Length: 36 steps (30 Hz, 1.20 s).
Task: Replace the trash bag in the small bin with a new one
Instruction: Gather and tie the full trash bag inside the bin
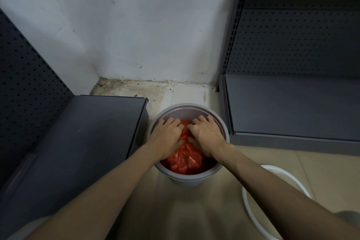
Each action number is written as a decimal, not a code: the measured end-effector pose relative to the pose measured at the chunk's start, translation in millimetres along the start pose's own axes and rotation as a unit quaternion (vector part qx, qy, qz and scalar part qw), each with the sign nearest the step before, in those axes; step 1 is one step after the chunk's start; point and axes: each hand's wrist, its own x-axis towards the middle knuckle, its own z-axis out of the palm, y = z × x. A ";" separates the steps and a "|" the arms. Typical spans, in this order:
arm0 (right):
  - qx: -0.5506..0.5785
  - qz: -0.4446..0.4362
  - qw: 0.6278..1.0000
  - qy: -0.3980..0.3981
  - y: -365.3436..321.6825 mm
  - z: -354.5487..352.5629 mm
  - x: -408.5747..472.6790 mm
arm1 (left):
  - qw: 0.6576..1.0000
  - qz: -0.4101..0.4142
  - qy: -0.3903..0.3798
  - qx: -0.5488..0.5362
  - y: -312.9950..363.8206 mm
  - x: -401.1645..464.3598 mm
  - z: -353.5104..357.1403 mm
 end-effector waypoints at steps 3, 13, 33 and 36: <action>0.032 -0.005 0.999 0.025 3.5 2.6 -0.2 | 0.999 -0.017 0.022 -0.043 -2.6 -0.1 3.7; 0.080 -0.029 0.993 0.079 11.6 -39.1 -2.5 | 0.995 -0.042 0.064 -0.060 2.3 2.7 -39.5; 0.155 -0.020 0.971 0.183 23.5 -576.3 -53.3 | 0.979 -0.077 0.149 -0.113 14.4 7.1 -580.4; 0.142 -0.032 0.968 0.204 28.2 -681.9 -65.0 | 0.978 -0.060 0.167 -0.109 15.4 9.8 -686.2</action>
